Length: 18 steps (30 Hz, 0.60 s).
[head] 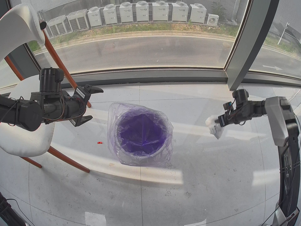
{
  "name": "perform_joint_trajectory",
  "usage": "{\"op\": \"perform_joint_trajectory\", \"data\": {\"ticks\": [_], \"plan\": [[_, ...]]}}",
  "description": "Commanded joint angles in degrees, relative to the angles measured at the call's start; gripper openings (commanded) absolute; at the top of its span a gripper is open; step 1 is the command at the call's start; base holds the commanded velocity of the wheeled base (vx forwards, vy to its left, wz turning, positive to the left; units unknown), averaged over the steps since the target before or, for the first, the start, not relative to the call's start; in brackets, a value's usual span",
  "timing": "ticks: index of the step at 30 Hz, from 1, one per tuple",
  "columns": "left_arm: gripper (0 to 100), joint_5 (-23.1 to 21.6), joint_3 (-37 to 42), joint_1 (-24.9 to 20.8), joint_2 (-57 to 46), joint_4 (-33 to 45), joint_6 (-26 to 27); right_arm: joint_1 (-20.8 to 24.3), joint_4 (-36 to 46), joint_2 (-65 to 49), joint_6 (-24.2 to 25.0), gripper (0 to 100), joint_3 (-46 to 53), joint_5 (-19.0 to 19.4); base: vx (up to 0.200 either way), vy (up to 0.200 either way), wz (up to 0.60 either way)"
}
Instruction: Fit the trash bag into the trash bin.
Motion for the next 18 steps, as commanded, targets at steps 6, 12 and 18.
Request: {"op": "perform_joint_trajectory", "data": {"ticks": [6,12,18], "plan": [[100,0.1,-0.3,0.0,-0.6,0.0,0.0,19.7,5.4,-21.7,14.8,0,4.7,4.9,0.0,0.0,0.0],[100,0.3,0.0,0.2,-0.9,0.0,1.5,27.0,4.9,-17.1,18.6,0,3.0,4.8,0.0,0.0,0.0],[100,0.3,0.0,0.2,-0.8,0.0,1.5,29.8,4.9,-10.4,19.0,0,-1.3,4.5,0.0,0.0,0.0]]}}
